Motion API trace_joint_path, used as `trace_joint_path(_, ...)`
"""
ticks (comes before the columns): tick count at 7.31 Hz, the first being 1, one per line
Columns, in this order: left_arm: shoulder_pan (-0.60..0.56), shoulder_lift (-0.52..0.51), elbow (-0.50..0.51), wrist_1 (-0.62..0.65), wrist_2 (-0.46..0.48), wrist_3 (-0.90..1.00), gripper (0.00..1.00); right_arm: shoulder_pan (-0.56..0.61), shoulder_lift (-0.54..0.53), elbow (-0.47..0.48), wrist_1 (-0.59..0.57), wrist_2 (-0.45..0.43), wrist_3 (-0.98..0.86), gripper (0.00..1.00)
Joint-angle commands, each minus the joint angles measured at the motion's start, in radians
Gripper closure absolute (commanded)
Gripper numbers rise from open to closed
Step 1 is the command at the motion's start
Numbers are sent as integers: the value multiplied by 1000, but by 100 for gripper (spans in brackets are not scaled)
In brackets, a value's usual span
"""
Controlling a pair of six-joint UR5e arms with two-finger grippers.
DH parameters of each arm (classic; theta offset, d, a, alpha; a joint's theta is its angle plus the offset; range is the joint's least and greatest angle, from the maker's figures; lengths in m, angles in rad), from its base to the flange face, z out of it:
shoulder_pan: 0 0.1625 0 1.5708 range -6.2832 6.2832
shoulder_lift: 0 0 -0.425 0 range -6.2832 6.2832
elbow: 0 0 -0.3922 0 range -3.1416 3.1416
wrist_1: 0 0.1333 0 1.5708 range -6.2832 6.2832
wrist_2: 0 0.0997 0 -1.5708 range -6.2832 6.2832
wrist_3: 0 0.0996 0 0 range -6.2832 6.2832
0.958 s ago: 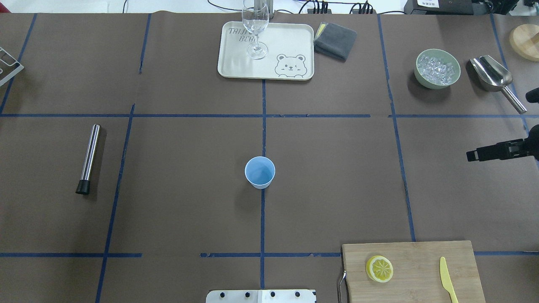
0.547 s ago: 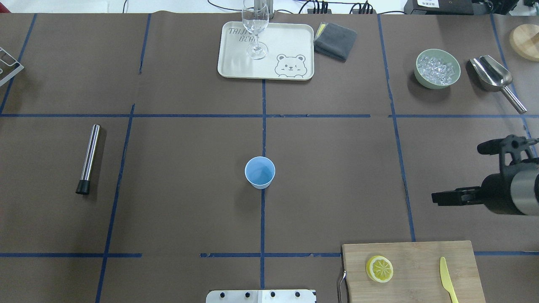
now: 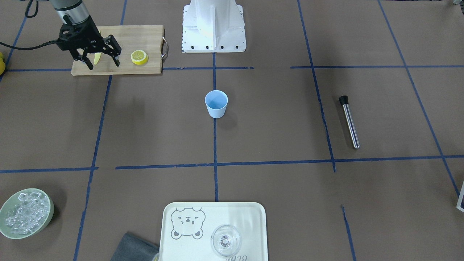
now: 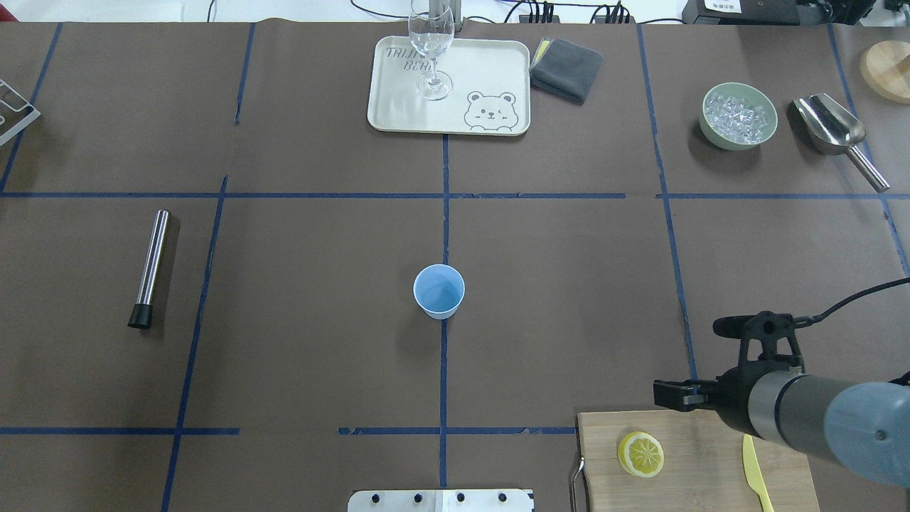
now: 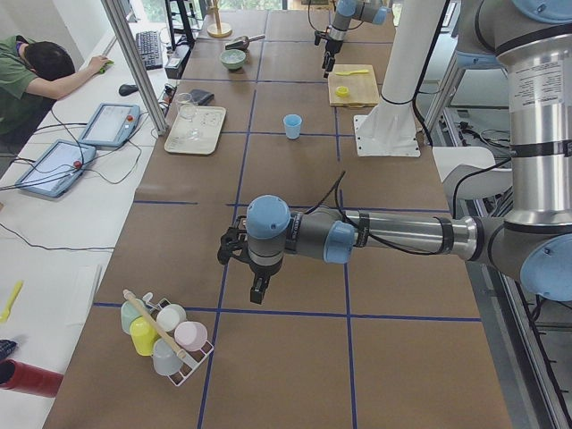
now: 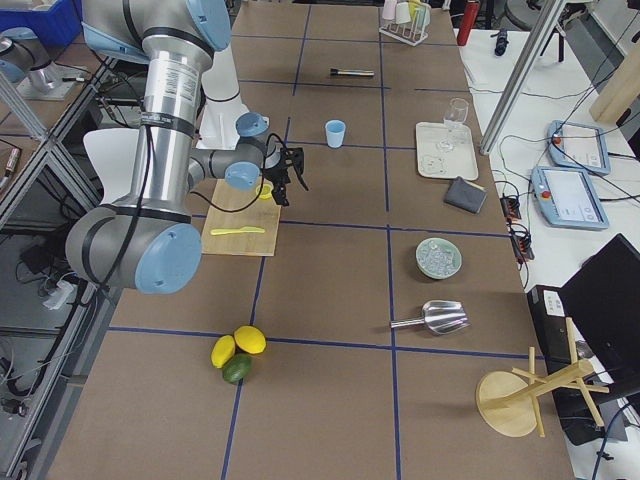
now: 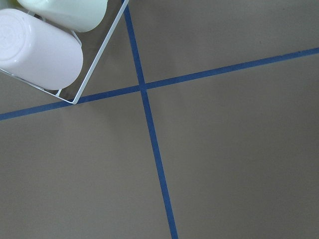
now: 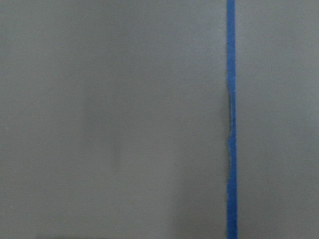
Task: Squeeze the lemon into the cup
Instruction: 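Move the right gripper down to the lemon slice on the wooden board, then close the right gripper on the yellow lemon slice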
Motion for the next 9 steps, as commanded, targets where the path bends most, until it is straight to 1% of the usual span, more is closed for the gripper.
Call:
trace_joint_path(1, 0, 0, -3, 1, 0, 0, 0, -133, 152, -1, -200, -89, 106, 0)
trace_joint_path(2, 0, 0, -3, 1, 0, 0, 0, -173, 138, -1, -200, -130, 119, 0)
trace_joint_path(3, 0, 0, -3, 1, 0, 0, 0, -198, 112, -2, -200, -137, 120, 0)
trace_joint_path(5, 0, 2, -3, 1, 0, 0, 0, -209, 89, -10, -191, -135, 120, 0)
trace_joint_path(9, 0, 2, -4, 2, 0, 0, 0, -210, 91, -25, -190, -131, 119, 1)
